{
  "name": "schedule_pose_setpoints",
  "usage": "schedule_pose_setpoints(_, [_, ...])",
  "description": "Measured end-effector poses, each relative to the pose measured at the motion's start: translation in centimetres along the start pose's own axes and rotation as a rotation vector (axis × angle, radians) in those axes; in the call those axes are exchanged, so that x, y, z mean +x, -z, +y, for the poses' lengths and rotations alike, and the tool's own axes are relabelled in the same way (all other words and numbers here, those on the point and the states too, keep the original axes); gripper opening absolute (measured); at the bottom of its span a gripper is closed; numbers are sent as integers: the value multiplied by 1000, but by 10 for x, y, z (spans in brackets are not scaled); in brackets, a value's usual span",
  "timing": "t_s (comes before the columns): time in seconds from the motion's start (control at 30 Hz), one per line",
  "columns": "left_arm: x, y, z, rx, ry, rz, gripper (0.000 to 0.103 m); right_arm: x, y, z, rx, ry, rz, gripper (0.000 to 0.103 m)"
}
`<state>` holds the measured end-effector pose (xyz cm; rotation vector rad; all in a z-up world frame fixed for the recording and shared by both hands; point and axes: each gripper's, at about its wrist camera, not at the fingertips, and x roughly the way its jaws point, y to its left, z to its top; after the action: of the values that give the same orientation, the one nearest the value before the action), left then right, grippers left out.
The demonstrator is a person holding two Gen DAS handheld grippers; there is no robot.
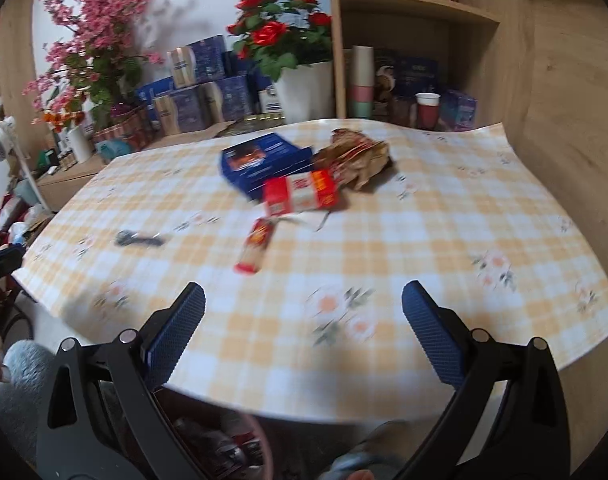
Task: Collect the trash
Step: 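Grasp the red Double Happiness box with the right gripper, then grasp the blue coffee box with the left gripper while the right gripper holds the red box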
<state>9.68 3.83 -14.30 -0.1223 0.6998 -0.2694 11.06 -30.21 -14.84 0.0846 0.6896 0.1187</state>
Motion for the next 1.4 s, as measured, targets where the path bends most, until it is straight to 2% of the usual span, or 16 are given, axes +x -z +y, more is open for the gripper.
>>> schedule_pose_setpoints(0.13, [19,-20,-1,-7,10,4,97,27,-19,-9,-26,-6,38,97])
schedule_pose_setpoints(0.2, [29,-27,0,-15,17,12,97,49,-30,-4,-83,25,57,97])
schedule_pose_setpoints(0.33, [55,-40,6,-53,26,44,97,95,-48,7,-172,34,99,97])
schedule_pose_setpoints(0.5, [79,-52,17,-128,47,77,97,149,-70,13,-117,-12,178,97])
schedule_pose_setpoints(0.67, [100,-59,31,-212,62,100,97,187,-86,21,-113,31,229,97])
schedule_pose_setpoints(0.87, [113,-62,39,-245,74,114,97,216,-90,20,-111,30,284,97])
schedule_pose_setpoints(1.0, [123,-61,41,-270,92,134,97,222,-90,19,-113,18,266,97])
schedule_pose_setpoints(1.03, [126,-61,41,-278,99,139,97,221,-89,17,-102,7,253,96])
schedule_pose_setpoints(1.07, [128,-62,41,-287,108,144,97,222,-88,15,-90,-21,247,88])
schedule_pose_setpoints(1.17, [138,-64,39,-319,143,157,97,220,-84,14,-90,-20,216,88])
schedule_pose_setpoints(1.3, [159,-70,34,-405,226,176,97,203,-83,12,-72,-44,118,88])
schedule_pose_setpoints(1.4, [187,-77,29,-517,311,195,95,192,-83,4,-30,-55,53,88])
